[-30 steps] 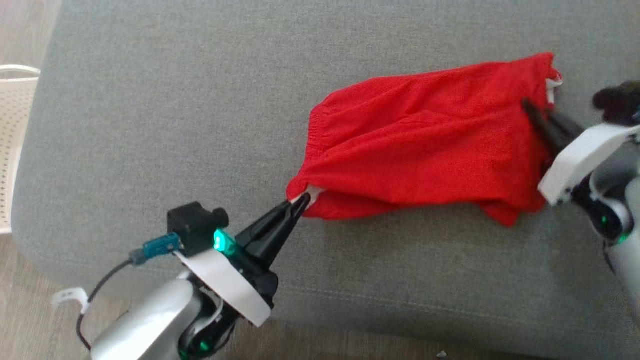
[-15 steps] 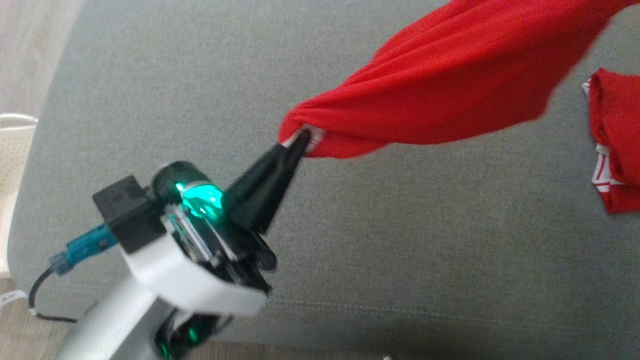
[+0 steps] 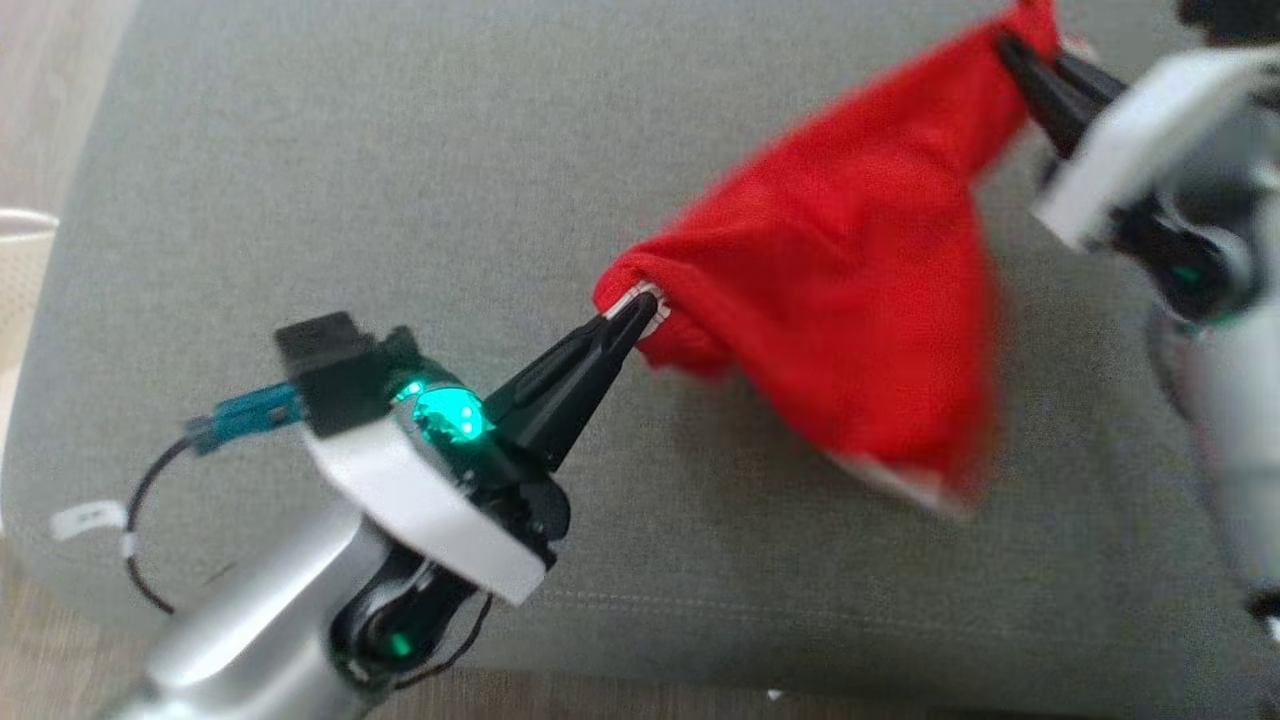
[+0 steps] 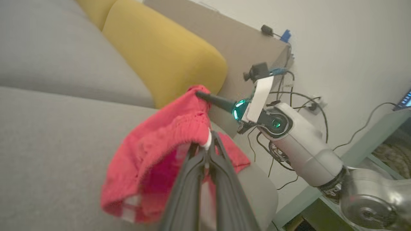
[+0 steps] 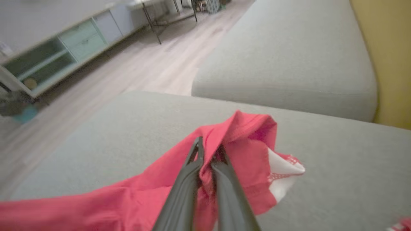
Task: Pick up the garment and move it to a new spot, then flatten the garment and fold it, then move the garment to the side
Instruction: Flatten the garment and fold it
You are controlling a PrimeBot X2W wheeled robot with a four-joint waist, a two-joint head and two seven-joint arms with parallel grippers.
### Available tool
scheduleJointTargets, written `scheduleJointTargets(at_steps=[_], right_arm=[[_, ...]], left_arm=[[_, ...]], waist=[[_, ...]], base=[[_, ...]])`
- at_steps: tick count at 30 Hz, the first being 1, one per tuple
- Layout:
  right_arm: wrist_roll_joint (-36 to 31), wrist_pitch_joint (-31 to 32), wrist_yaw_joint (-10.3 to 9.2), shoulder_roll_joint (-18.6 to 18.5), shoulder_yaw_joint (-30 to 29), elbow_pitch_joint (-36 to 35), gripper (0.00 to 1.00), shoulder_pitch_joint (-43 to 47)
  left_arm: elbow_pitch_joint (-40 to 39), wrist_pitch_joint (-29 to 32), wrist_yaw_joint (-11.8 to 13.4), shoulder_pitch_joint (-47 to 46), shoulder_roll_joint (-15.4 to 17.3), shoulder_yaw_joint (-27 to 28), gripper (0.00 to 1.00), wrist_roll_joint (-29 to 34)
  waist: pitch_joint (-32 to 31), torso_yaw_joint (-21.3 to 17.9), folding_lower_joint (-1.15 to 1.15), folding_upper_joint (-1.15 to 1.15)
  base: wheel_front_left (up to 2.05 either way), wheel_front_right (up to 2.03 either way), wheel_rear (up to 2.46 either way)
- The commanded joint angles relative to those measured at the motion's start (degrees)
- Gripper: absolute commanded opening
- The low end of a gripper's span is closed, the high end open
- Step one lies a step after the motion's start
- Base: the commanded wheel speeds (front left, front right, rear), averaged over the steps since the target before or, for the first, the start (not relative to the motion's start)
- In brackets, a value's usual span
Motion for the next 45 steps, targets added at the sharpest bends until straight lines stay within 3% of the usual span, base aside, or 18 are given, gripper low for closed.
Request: scheduleJointTargets(at_steps=[1,4,6,9,10,14,17,22,28,35,36,37,39,40,42,45], right_arm=[[-0.7,-5.2,0.36,3.0,1.0,1.6,1.00,-5.2],[-0.8,-15.1,0.36,7.9,4.1,8.9,1.00,-8.5],[-0.2,-20.6,0.36,8.7,7.0,11.4,1.00,-9.4],[0.6,-27.0,0.36,6.7,10.6,12.3,1.00,-8.2],[1.4,-29.5,0.36,4.5,12.7,11.0,1.00,-5.8],[3.6,-32.4,0.36,-0.7,13.9,4.9,1.00,2.6],[4.9,-32.9,0.36,-3.6,13.3,-0.8,1.00,10.8],[6.7,-30.5,0.36,-4.8,11.5,-8.1,1.00,22.2],[5.3,-25.0,0.36,-3.5,9.5,-15.1,1.00,33.6],[3.0,-18.4,0.36,0.1,8.3,-16.4,1.00,35.7],[3.0,-18.0,0.36,0.3,8.0,-16.3,0.96,35.6],[3.0,-17.2,0.36,0.5,7.5,-15.8,0.80,35.5],[2.7,-16.2,0.36,0.7,7.2,-15.8,0.66,35.4],[2.7,-16.0,0.36,0.8,6.8,-15.7,0.61,35.4],[2.3,-15.6,0.36,0.8,6.5,-15.6,0.61,35.3],[2.2,-15.4,0.36,1.1,5.8,-15.2,0.49,35.1]], left_arm=[[1.2,-0.5,-0.4,-3.5,0.0,1.7,0.00,-0.7],[7.6,-1.5,-0.4,-4.7,-2.0,1.2,0.00,-0.9],[11.6,-2.2,-0.4,-5.3,-3.0,1.7,0.00,0.2],[15.5,-2.6,-0.4,-5.0,-4.1,3.3,0.00,1.6],[16.6,-2.7,-0.4,-4.1,-4.9,5.9,0.00,2.2],[17.0,-2.7,-0.4,-1.4,-5.7,10.8,0.00,4.8],[16.8,-2.7,-0.4,0.6,-5.8,13.5,0.00,6.2],[16.5,-2.7,-0.4,2.4,-5.4,15.6,0.00,7.5],[16.4,-2.7,-0.4,2.8,-5.0,16.4,0.00,8.2],[16.4,-2.7,-0.4,1.9,-5.1,15.9,0.00,8.8],[16.3,-2.7,-0.4,1.8,-5.1,15.7,0.00,8.9],[16.3,-2.7,-0.4,1.6,-5.0,15.5,0.00,8.9],[16.3,-2.7,-0.4,1.4,-5.0,15.3,0.00,8.9],[16.3,-2.7,-0.4,1.3,-5.0,15.3,0.00,9.0],[16.3,-2.7,-0.4,1.2,-5.0,15.5,0.00,9.0],[16.3,-2.7,-0.4,1.2,-5.0,15.8,0.00,8.9]], waist=[[2.4,0.4,0.00,0.00],[4.2,0.8,0.00,0.00],[4.7,0.9,0.00,0.00],[4.9,0.6,0.00,0.00],[4.9,0.3,0.00,0.00],[5.1,-0.8,0.00,0.00],[5.1,-1.9,0.00,0.00],[5.4,-2.9,0.00,0.00],[6.0,-3.7,0.00,0.00],[6.7,-3.4,0.00,0.00],[6.8,-3.2,0.00,0.00],[6.9,-3.0,0.00,0.00],[7.1,-2.6,0.00,0.00],[7.1,-2.4,0.00,0.00],[7.2,-2.1,0.00,0.00],[7.4,-1.7,0.00,0.00]], base=[[0.00,0.00,0.00],[0.00,0.00,0.00],[0.00,0.00,0.00],[0.00,0.00,0.00],[0.00,0.00,0.00],[0.00,0.00,0.00],[0.00,0.00,0.00],[0.00,0.00,0.00],[0.00,0.00,0.00],[0.00,0.00,0.00],[0.00,0.00,0.00],[0.00,0.00,0.00],[0.00,0.00,0.00],[0.00,0.00,0.00],[0.00,0.00,0.00],[0.00,0.00,0.00]])
